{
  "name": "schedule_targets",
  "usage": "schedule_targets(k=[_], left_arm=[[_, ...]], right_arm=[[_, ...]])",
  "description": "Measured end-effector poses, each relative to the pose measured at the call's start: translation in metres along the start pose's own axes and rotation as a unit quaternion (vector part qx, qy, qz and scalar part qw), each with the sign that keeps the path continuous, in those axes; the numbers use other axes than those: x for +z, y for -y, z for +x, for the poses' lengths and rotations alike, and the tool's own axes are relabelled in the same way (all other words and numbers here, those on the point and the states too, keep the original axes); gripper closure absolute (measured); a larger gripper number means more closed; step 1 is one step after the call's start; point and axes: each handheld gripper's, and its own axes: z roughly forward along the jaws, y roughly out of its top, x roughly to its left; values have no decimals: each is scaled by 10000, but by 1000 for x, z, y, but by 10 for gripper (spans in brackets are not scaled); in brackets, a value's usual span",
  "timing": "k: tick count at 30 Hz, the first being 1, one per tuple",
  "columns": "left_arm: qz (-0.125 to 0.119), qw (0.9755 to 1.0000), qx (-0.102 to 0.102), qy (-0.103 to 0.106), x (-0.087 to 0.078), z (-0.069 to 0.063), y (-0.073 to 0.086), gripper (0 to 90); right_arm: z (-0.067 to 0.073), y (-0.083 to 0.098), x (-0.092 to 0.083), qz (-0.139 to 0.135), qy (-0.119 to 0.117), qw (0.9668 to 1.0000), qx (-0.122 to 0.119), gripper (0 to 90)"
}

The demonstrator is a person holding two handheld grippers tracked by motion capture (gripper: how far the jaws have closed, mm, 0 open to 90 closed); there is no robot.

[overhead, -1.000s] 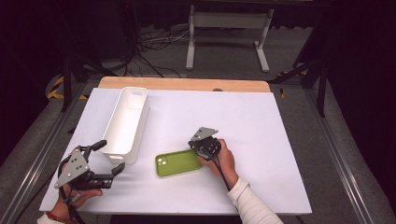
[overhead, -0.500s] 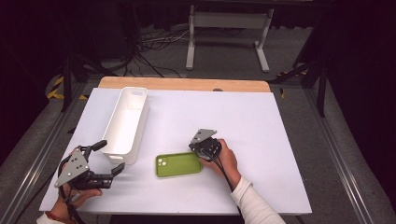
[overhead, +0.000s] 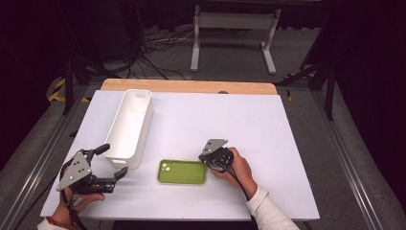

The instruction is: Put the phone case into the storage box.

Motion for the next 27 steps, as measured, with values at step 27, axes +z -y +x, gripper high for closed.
schedule_targets(k=[27], left_arm=[[25, 10000, -36, 29, 1, -2, 0, 87]], right_arm=[[31, 7, -20, 262, -355, 9967, -682, 900]])
